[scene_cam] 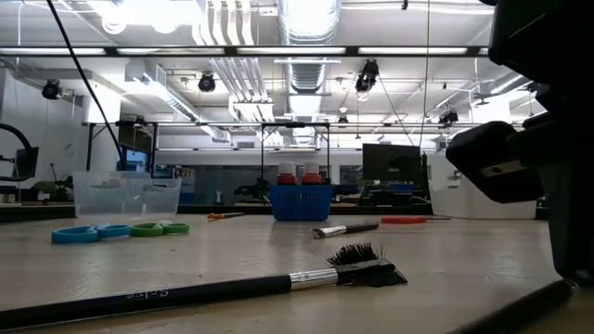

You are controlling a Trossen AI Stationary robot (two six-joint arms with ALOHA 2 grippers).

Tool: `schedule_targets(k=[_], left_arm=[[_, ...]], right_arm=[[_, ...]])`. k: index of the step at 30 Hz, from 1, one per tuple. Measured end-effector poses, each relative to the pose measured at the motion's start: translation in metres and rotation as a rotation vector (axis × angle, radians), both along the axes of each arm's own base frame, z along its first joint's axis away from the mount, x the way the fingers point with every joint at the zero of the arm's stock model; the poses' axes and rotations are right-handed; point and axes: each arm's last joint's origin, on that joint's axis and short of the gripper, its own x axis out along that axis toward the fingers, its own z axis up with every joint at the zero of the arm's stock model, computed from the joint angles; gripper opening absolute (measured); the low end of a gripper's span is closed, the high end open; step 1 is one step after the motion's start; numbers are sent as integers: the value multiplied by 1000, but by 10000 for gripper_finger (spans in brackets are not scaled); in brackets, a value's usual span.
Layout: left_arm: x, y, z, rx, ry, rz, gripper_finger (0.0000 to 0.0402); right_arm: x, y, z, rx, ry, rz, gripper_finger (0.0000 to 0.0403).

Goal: Pick & Place Paint Supplies
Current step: Put the black eyeshadow brush into the white bin

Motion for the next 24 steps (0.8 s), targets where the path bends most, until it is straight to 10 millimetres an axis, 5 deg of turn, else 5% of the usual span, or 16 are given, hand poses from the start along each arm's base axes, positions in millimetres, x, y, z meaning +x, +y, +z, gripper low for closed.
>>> schedule_targets(k=[24], left_arm=[[0, 0, 0, 0, 1, 1, 95]], right_arm=[[0, -1, -1, -80, -42, 49, 11]])
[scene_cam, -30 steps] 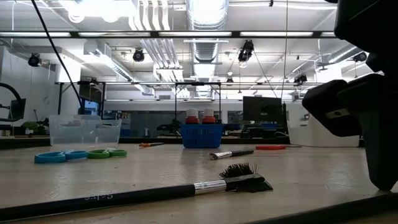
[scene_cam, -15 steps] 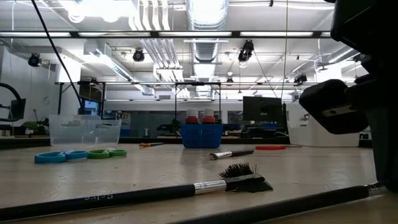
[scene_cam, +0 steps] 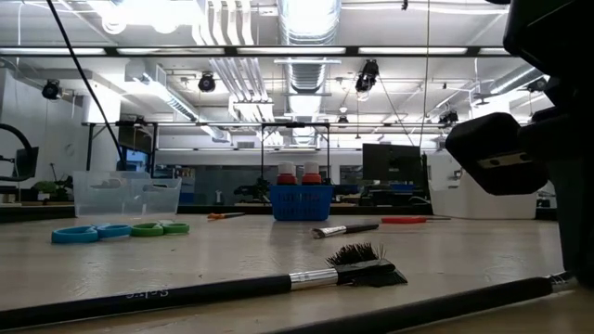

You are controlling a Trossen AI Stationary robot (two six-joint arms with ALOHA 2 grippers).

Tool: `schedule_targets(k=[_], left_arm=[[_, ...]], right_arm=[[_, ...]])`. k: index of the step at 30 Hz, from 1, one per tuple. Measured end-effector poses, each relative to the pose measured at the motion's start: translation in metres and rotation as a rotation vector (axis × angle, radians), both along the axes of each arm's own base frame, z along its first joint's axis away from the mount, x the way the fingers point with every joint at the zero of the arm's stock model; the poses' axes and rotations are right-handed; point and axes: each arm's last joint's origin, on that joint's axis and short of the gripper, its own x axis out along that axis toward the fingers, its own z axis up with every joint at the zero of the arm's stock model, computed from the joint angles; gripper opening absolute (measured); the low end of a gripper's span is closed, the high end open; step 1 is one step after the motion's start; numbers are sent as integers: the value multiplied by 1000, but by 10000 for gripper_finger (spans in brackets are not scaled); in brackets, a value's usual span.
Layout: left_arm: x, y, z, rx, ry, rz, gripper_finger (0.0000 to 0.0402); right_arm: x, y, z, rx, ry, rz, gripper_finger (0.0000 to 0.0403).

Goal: Pick & Place Paint Supplies
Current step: Put the black eyeshadow brush into the white bin

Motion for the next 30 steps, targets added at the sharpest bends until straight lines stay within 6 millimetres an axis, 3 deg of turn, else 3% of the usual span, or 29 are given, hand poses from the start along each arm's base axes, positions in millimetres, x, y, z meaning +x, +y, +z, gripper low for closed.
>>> schedule_targets(k=[14, 30], left_arm=[[0, 0, 0, 0, 0, 0, 95], [0, 0, 0, 1, 2, 0, 95]], right_arm=[[2, 3, 16, -13, -99, 65, 11], [13, 7, 32, -170, -139, 53, 11]])
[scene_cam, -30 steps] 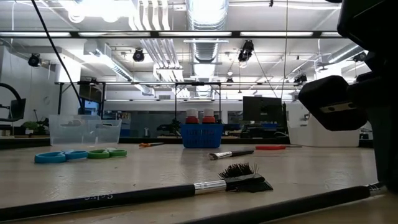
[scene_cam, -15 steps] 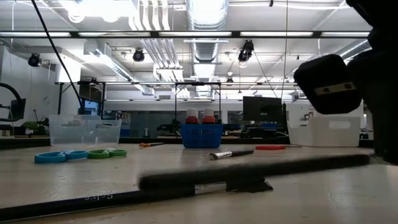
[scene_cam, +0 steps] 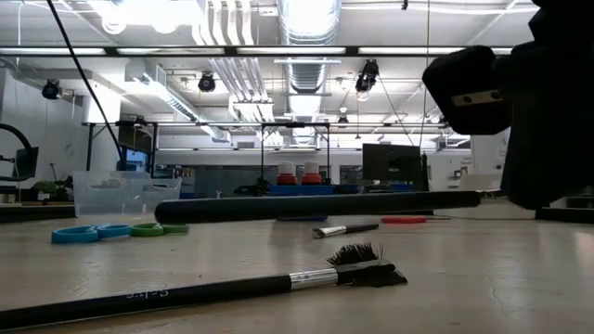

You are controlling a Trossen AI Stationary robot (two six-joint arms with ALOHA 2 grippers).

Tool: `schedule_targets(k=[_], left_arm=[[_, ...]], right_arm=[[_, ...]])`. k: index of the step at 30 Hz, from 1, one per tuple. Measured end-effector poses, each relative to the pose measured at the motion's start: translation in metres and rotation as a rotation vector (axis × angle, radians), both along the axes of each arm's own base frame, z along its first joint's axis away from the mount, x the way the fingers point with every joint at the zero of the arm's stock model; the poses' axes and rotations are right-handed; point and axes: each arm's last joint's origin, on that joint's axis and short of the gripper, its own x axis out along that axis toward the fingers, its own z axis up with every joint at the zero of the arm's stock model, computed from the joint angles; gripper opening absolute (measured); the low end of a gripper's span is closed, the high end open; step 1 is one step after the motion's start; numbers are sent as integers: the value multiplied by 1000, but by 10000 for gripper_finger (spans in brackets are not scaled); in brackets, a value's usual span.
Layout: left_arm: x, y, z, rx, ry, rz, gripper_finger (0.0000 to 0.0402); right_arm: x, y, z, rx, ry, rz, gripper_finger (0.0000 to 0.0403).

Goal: Pick & Place Paint Supplies
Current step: Put the black eyeshadow brush into the white bin

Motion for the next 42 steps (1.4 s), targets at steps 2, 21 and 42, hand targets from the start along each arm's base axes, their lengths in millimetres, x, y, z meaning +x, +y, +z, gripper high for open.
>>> schedule_targets(k=[2, 21, 42], left_arm=[[0, 0, 0, 0, 0, 0, 95], [0, 0, -1, 5, 8, 0, 95], [0, 0, -1, 6, 10, 0, 95]], right_arm=[[1, 1, 2, -11, -1, 10, 11], [-9, -14, 65, -137, -216, 20, 11], [-10, -96, 97, -131, -310, -189, 11]])
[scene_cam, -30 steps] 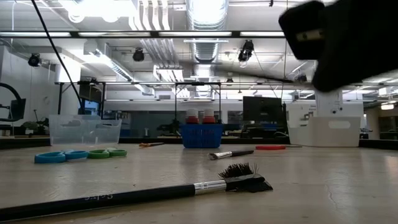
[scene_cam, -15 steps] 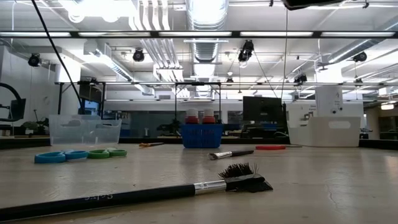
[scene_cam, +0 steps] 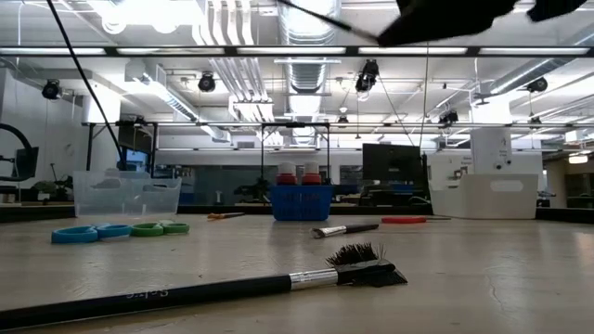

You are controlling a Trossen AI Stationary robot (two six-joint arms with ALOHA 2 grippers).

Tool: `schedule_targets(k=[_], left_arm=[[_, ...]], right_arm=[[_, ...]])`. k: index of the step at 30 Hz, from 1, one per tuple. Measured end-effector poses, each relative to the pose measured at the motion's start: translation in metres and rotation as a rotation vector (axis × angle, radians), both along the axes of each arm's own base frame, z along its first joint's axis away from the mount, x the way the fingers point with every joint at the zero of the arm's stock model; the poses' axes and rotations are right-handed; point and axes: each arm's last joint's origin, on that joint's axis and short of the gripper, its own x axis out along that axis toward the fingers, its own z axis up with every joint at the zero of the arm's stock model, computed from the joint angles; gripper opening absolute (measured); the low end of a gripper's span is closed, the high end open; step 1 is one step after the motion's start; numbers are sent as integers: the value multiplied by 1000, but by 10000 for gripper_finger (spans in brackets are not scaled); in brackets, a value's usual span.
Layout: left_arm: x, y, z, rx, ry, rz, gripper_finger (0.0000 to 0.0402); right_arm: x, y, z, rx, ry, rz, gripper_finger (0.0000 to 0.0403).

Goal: Pick & Place Paint Supplies
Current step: Put the black eyeshadow brush into the white bin

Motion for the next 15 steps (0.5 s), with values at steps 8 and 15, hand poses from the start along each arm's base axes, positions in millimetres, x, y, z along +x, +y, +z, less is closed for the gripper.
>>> schedule_targets(k=[8, 15], left_arm=[[0, 0, 0, 1, 3, 0, 95], [0, 0, 0, 0, 4, 1, 95]], right_arm=[[-20, -45, 0, 44, -50, -192, 11], [-42, -80, 0, 109, -120, -329, 11]])
